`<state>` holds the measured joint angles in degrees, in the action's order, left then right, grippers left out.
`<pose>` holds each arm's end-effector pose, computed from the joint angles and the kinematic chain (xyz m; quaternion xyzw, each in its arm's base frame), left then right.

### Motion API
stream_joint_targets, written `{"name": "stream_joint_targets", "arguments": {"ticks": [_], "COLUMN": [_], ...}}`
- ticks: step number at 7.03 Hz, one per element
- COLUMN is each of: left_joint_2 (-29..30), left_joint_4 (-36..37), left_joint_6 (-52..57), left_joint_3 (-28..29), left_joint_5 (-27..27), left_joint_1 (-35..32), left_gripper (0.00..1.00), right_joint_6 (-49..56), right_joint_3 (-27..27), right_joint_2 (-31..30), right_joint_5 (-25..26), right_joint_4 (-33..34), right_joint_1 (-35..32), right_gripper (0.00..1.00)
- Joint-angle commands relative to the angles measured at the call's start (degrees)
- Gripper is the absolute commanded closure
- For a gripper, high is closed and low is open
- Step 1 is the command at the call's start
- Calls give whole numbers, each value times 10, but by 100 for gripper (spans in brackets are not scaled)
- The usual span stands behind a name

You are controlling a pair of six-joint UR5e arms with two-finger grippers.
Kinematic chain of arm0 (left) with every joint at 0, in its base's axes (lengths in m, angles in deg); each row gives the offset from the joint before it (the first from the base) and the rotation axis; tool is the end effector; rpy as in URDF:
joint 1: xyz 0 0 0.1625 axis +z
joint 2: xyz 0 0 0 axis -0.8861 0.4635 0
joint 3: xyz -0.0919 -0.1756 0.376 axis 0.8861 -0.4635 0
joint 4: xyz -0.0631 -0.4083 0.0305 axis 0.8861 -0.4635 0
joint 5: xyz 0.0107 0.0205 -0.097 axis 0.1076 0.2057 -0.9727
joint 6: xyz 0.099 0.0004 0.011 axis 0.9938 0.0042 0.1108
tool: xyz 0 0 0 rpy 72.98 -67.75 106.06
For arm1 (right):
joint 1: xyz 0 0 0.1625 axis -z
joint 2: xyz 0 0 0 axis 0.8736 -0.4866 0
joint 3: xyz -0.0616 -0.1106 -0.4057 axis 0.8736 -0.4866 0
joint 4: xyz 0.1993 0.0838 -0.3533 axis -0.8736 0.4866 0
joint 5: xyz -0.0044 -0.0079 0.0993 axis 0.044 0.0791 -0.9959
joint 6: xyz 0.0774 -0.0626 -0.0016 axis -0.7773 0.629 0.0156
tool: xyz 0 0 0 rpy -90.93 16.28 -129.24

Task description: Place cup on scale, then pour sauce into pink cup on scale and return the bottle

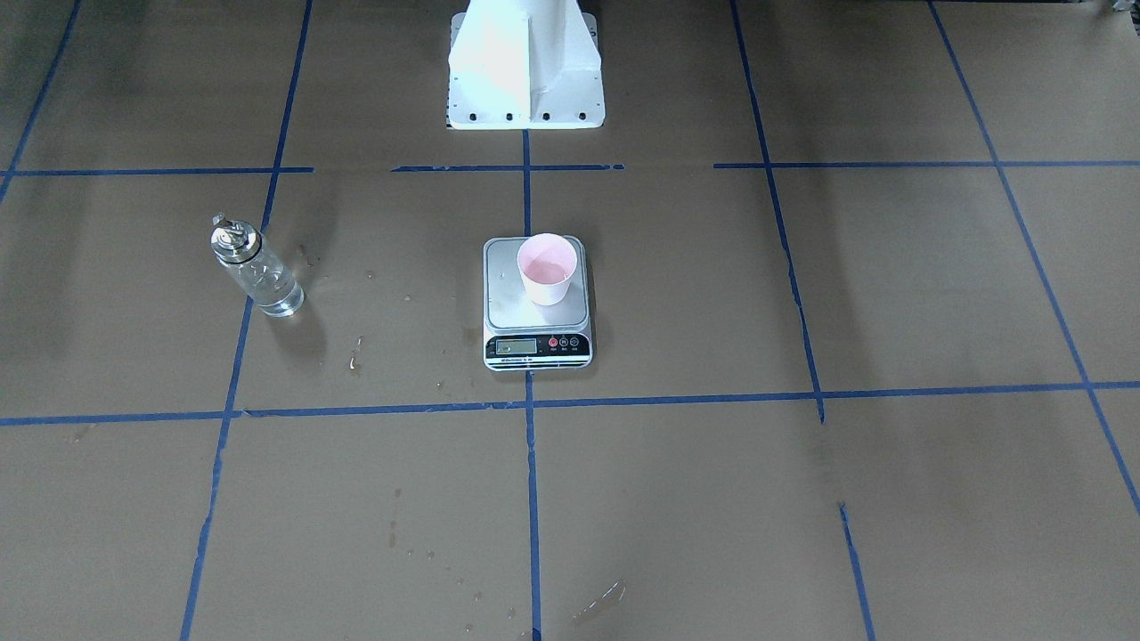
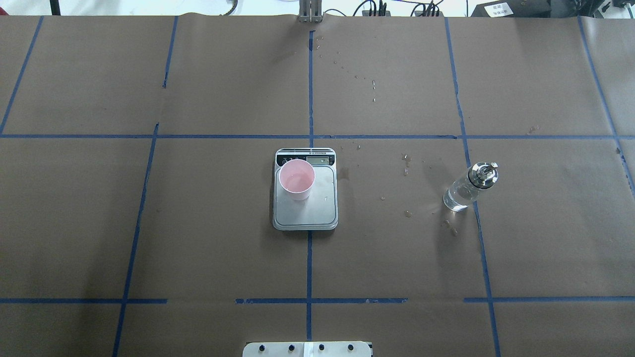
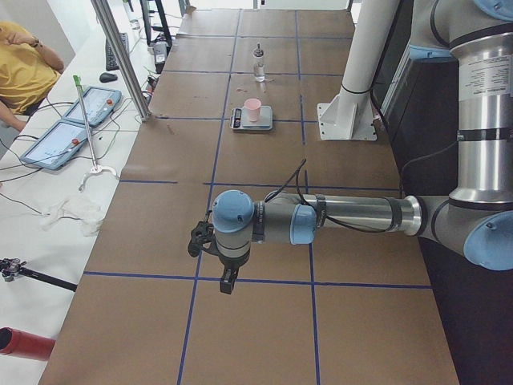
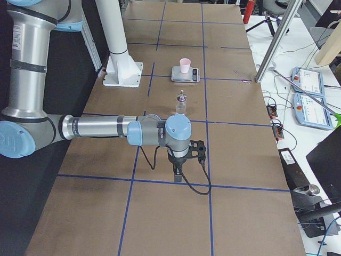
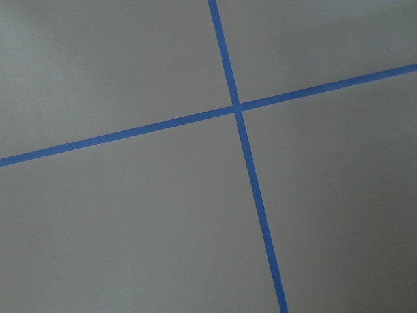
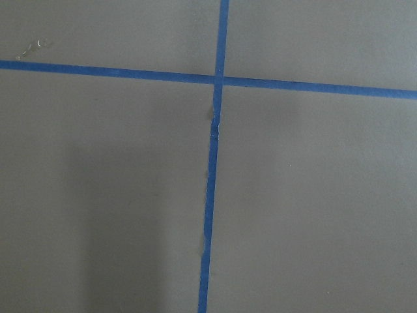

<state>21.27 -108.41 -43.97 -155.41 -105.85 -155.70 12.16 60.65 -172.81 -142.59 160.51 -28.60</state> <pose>-0.0893 -0.4412 0.6453 0.0663 0.3719 0.0822 0.9222 0.0620 -0.4199 0.6252 0.0220 -0.3638 -0.0203 0.9310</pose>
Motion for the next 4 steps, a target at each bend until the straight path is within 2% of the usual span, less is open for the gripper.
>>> {"name": "stream_joint_targets", "arguments": {"ticks": [1,4], "left_joint_2": [4,1], "left_joint_4": [3,1], "left_joint_6": [-2,0], "left_joint_3": [7,-17], "left_joint_5": [0,-1], "left_joint_1": [3,9], "left_gripper": [0,0], "right_joint_6": [-3,0], "right_joint_3": [-14,-19], "right_joint_2": [-1,-1], "right_joint_5": [-3,-4], "right_joint_4": [-4,-5], "right_joint_1": [0,0], "right_gripper": [0,0]}}
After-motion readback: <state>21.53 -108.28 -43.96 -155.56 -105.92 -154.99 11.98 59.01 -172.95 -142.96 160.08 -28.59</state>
